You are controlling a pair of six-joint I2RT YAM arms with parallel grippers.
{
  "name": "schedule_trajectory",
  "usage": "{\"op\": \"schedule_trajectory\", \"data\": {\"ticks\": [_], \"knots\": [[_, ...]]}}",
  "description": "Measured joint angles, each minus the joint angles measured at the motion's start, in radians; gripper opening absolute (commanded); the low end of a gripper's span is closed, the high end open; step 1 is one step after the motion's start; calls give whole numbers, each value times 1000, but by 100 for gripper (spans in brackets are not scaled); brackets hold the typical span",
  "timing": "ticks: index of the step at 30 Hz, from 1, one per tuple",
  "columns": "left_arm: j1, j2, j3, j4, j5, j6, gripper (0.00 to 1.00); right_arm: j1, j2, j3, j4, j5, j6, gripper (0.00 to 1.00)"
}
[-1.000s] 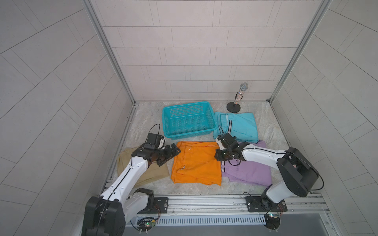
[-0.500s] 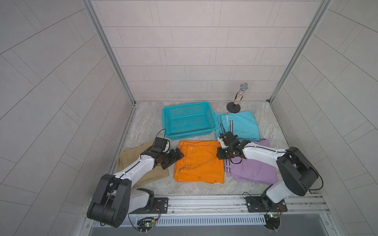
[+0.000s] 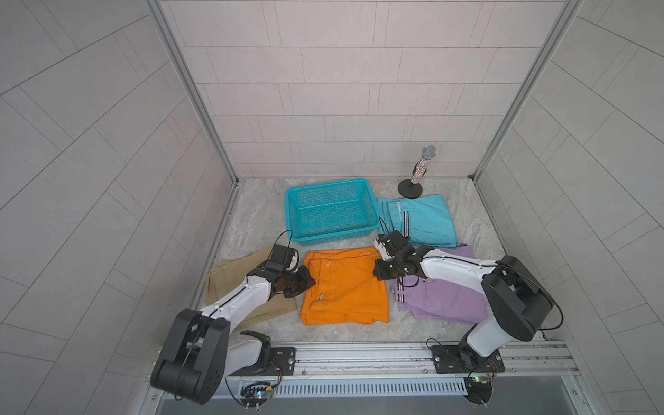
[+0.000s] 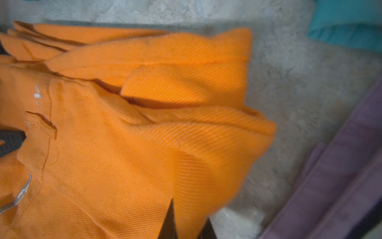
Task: Put the folded long pants in the basket
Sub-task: Pick up the long pant at the center of the board.
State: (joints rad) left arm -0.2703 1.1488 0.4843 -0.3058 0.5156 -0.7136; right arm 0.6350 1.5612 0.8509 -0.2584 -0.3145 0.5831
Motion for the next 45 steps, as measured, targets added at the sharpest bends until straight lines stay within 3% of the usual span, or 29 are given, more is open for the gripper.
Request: {"op": "schedule_trajectory", "data": {"ticks": [7, 12, 15, 20, 28, 35, 45], "knots": [[-8, -304, 165, -227, 3, -47, 0, 55, -224, 82, -151, 5, 0, 0], [-7, -345, 349, -339, -4, -53, 0, 55, -352, 222, -256, 21, -6, 0], [-3, -290, 468, -378, -8, -45, 0, 36, -332, 374, -339, 15, -35, 0], [31, -94, 688, -380, -19, 0, 0, -58, -172, 640, -391, -30, -77, 0], [154, 243, 909, -310, -14, 40, 0, -208, 192, 1015, -399, -132, -87, 0], [217, 463, 967, -223, 11, 31, 0, -253, 523, 1339, -454, -180, -106, 0], [224, 693, 1018, -185, 10, 33, 0, -264, 831, 1621, -568, -166, -136, 0]]}}
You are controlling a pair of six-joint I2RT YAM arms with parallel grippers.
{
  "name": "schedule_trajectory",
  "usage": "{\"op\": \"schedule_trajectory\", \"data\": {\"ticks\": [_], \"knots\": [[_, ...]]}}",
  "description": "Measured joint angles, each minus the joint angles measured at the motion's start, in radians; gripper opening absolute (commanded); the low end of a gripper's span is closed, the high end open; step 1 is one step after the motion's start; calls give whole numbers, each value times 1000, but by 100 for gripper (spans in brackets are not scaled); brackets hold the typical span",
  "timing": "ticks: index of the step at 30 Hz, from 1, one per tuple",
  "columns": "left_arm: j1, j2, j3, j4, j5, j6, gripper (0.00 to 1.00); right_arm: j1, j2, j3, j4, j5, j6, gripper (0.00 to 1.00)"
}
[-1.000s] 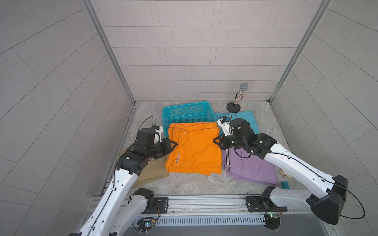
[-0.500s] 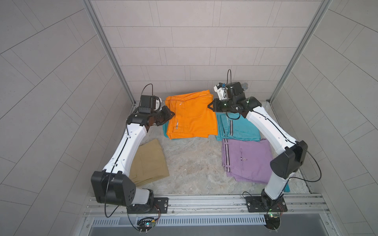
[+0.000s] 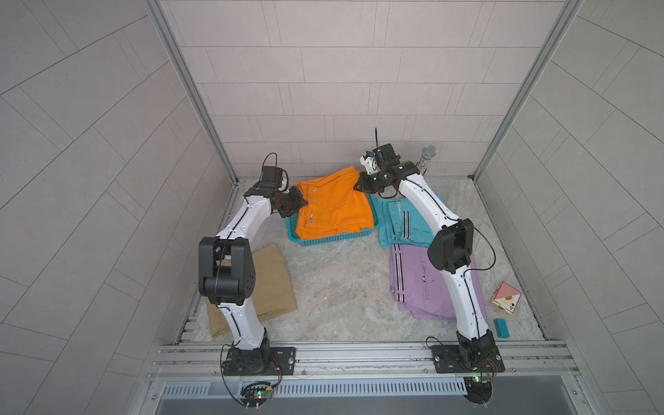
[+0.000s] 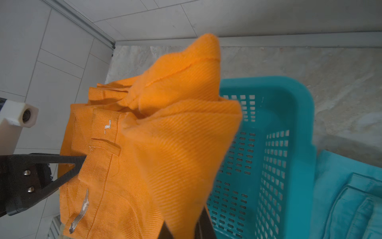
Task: Put the folded long pants in the basket
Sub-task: Pick up the long pant at the center of the board, then place the long pant in the basket.
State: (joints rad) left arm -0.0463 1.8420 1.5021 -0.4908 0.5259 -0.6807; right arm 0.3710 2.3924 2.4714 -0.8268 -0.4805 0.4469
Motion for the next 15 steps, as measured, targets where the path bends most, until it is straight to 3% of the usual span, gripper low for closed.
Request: {"op": "schedule_trajectory", "data": {"ticks": [11, 12, 13, 15], "knots": [[9, 93, 3, -40, 4, 2, 0, 4, 89, -5, -31, 56, -34, 1], [9, 95, 3, -45, 3, 2, 4, 5, 94, -5, -35, 61, -39, 9], [9, 96, 3, -48, 2, 3, 23, 6, 97, -5, -39, 66, -43, 21], [9, 96, 3, -53, -4, 8, 51, 8, 100, -5, -44, 79, -54, 31]]}}
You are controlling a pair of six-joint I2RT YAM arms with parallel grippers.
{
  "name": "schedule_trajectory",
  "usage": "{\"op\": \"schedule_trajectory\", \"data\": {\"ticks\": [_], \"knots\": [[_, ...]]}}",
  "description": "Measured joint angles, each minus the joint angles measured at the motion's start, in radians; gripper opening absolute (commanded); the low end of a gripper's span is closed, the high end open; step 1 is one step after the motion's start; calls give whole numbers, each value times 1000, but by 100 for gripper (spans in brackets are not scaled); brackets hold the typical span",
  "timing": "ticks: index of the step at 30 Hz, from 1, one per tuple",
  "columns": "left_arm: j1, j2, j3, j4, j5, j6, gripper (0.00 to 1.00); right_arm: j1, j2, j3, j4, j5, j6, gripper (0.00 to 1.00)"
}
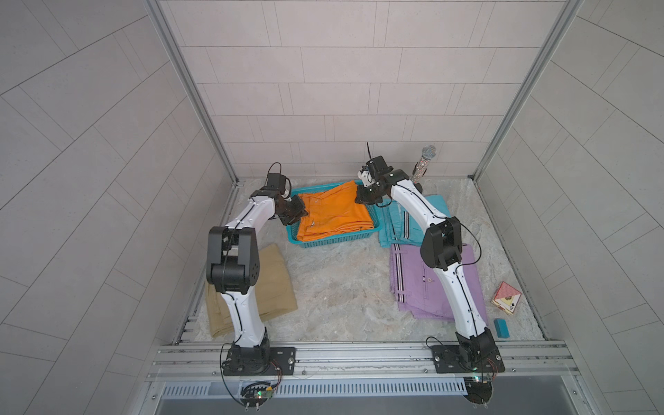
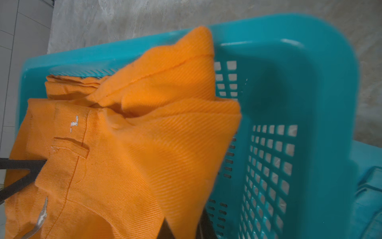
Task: Put the folded long pants in the basket
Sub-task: Place the long pant in the basket.
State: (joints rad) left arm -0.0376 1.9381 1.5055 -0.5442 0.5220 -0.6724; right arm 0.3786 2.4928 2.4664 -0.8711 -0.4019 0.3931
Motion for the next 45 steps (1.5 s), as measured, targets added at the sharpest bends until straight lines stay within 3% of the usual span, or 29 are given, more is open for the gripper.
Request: {"op": "schedule_trajectory", "data": {"ticks": [3, 6, 8, 10, 12, 17, 20, 26, 29, 39, 45], "knots": [[3, -3, 4, -3, -10, 3, 80, 0, 0, 23, -26, 27, -18, 36], [3, -21, 41, -23, -16, 11, 81, 0, -13, 47, -38, 54, -27, 41], [3, -56, 58, -40, -23, 15, 68, 5, -40, 45, -54, 73, -35, 42], [-2, -124, 61, -59, -34, 13, 39, 16, -91, 26, -70, 99, -42, 42], [-10, -203, 58, -67, -52, 11, 18, 36, -158, -20, -71, 116, -46, 42], [-74, -366, -21, -24, -51, -14, 0, 122, -315, -163, -38, 123, -35, 41], [-103, -343, -88, 10, -31, -25, 0, 166, -312, -201, -15, 121, -23, 39], [-98, -77, -135, 31, -1, -23, 0, 163, -175, -266, -15, 151, -7, 38], [-98, 21, -115, 16, 18, -8, 0, 156, -115, -315, -11, 171, 0, 46], [-93, 189, 57, -3, 52, 9, 0, 140, -115, -397, 79, 186, 56, 53], [-93, 193, 88, -12, 58, 16, 0, 129, -112, -397, 108, 167, 66, 63]]}}
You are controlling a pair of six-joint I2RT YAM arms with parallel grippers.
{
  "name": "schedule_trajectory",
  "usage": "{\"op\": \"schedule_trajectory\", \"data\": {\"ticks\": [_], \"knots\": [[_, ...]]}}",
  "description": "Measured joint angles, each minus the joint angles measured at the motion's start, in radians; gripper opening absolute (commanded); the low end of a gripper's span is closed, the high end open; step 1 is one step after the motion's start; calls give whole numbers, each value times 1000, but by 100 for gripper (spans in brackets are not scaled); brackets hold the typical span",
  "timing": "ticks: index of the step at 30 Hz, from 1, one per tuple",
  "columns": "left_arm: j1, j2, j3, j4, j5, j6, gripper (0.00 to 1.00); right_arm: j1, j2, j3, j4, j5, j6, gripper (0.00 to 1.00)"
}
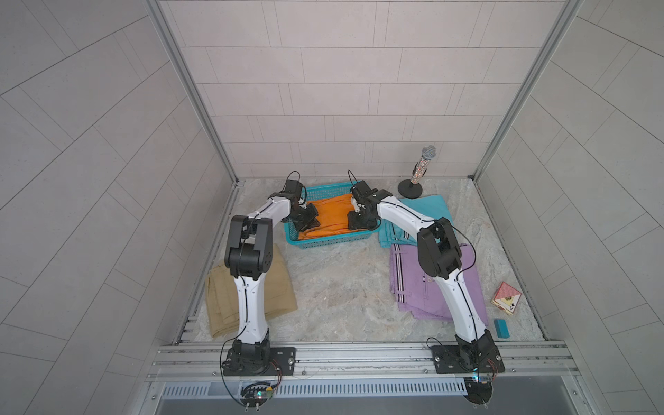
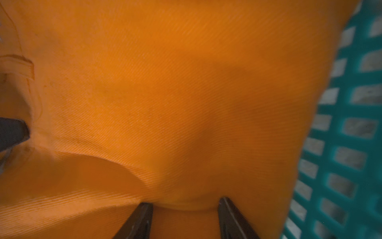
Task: Put the folded long pants in the basket
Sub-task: Place the long pant in the basket.
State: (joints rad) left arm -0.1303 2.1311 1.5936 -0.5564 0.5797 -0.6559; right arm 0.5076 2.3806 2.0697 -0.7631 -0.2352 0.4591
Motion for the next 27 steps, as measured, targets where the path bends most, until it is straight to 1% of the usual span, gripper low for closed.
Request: {"op": "schedule_trajectory", "data": {"ticks": [1, 2, 3, 5, 6, 8, 11, 12, 13, 15, 17, 19, 21, 23, 25, 27], "knots": [[0, -9, 0, -2, -2, 1, 2, -2, 0, 0, 5, -5, -1, 66], [0, -26, 0, -8, -6, 2, 11, -2, -1, 2, 10, -10, -2, 68], [0, -52, 0, -17, -11, 4, 25, -2, -3, 4, 13, -14, -3, 71], [0, -129, -1, -40, -25, 10, 47, -2, -19, 11, 12, -18, -6, 73], [0, -186, -2, -51, -29, 14, 59, 1, -34, 16, 10, -23, -7, 75], [0, -325, -6, -68, -39, 24, 77, 5, -87, 22, 8, -30, -7, 77], [2, -570, -45, -84, -75, 51, 98, 27, -219, 11, 18, -52, -2, 78], [7, -660, -75, -89, -95, 60, 100, 47, -290, -17, 40, -68, 5, 80], [14, -742, -108, -97, -112, 69, 100, 65, -347, -50, 65, -82, 13, 81], [47, -916, -192, -128, -142, 83, 100, 142, -497, -166, 139, -111, 34, 82], [127, -1045, -271, -170, -165, 88, 100, 241, -603, -285, 224, -137, 63, 86], [219, -1138, -340, -217, -194, 92, 100, 346, -658, -401, 319, -170, 102, 88], [277, -1204, -399, -262, -223, 100, 100, 440, -650, -488, 397, -209, 144, 89], [299, -1246, -443, -309, -243, 112, 100, 508, -587, -538, 444, -237, 175, 91], [308, -1269, -462, -342, -262, 124, 100, 543, -505, -558, 468, -251, 201, 91], [309, -1295, -465, -371, -291, 142, 100, 555, -430, -571, 475, -258, 223, 92]]}}
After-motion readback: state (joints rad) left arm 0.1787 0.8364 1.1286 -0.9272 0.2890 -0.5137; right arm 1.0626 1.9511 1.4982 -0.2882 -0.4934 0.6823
